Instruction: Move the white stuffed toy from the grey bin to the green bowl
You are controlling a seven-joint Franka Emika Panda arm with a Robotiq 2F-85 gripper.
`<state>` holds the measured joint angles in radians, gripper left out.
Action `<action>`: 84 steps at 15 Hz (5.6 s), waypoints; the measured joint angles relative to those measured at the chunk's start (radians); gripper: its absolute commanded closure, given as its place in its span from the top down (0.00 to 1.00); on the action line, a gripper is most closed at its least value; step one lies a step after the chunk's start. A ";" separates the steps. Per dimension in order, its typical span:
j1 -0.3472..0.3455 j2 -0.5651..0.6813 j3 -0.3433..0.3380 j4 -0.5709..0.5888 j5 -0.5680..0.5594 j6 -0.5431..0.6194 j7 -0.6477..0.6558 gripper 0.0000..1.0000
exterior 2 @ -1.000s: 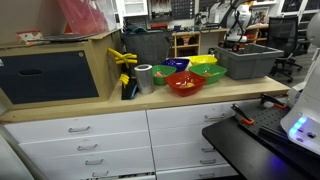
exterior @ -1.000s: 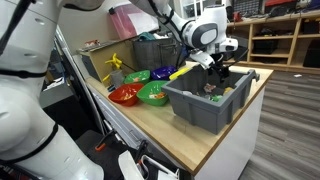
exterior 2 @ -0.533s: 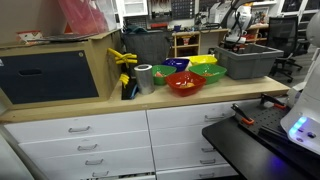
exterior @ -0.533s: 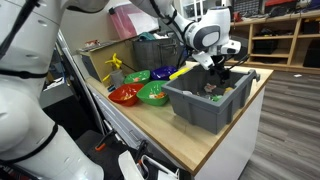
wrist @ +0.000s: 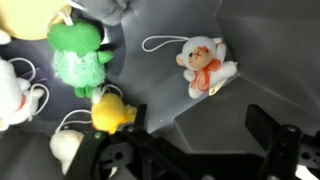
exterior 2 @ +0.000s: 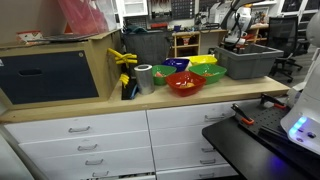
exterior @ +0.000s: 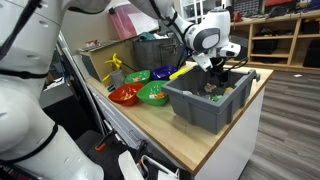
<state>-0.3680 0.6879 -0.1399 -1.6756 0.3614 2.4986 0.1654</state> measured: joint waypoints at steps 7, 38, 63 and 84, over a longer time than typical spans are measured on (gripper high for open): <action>0.001 0.016 0.000 -0.035 0.000 0.012 0.003 0.75; 0.060 -0.134 -0.047 -0.029 -0.234 -0.141 -0.022 0.01; 0.207 -0.370 0.038 -0.114 -0.353 -0.215 -0.123 0.01; 0.260 -0.485 0.118 -0.445 -0.291 -0.149 -0.286 0.01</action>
<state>-0.1083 0.2026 -0.0218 -2.1204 0.0709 2.3494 -0.1203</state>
